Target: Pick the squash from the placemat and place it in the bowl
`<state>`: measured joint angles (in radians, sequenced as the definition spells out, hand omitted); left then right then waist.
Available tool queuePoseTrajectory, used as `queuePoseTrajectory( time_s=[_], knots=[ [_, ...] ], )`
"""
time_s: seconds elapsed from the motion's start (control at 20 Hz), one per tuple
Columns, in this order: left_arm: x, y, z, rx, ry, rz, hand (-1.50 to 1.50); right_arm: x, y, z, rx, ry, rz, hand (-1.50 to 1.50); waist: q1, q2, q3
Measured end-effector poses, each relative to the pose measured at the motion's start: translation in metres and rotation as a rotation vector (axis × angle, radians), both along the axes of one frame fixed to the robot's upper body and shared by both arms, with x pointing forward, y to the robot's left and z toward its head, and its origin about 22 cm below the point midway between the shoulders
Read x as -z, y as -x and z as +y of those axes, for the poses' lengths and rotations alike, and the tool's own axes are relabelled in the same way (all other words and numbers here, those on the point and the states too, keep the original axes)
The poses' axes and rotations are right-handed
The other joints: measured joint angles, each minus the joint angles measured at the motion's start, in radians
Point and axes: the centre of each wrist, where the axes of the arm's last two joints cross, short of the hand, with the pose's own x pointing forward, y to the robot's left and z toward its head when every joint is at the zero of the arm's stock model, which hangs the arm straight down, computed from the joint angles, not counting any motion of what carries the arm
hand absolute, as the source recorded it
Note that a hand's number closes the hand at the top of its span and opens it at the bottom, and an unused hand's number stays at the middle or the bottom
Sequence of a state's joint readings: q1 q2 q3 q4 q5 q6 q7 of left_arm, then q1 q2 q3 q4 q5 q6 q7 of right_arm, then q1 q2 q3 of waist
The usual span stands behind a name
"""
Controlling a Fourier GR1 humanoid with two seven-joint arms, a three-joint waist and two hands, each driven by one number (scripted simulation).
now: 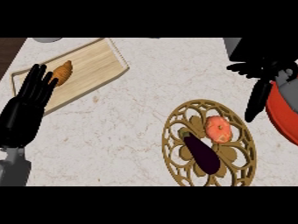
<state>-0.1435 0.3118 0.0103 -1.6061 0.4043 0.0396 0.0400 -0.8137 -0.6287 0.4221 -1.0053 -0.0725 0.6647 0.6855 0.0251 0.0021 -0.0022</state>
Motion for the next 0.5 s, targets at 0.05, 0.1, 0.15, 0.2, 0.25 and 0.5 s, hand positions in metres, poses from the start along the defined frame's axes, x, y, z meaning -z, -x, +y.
queuePoseTrajectory(
  time_s=[0.05,0.1,0.15,0.2,0.25,0.5],
  knots=[
    [-0.001,0.000,0.003,-0.004,-0.001,0.000,0.00,-0.005,-0.003,0.008,-0.006,0.006,0.012,-1.50,-0.004,-0.001,0.000],
    [0.002,0.001,0.003,-0.003,-0.002,0.003,0.00,-0.008,-0.005,0.014,-0.004,0.009,0.017,-1.50,-0.007,-0.001,0.000],
    [0.007,0.002,0.003,-0.007,-0.003,0.000,0.00,-0.009,-0.006,0.017,-0.003,0.007,0.023,-1.50,-0.010,-0.002,0.001],
    [0.008,0.001,0.005,-0.008,-0.001,0.002,0.00,-0.009,-0.005,0.022,-0.001,0.000,0.026,-1.50,-0.013,-0.002,0.001],
    [0.009,0.001,0.004,-0.014,0.001,0.002,0.00,-0.010,-0.004,0.028,0.000,-0.009,0.030,-1.50,-0.016,-0.003,0.001],
    [0.006,-0.001,0.008,-0.020,0.006,0.002,0.00,0.010,0.009,0.037,0.005,-0.038,0.051,-1.50,-0.024,-0.003,0.002]
  ],
)
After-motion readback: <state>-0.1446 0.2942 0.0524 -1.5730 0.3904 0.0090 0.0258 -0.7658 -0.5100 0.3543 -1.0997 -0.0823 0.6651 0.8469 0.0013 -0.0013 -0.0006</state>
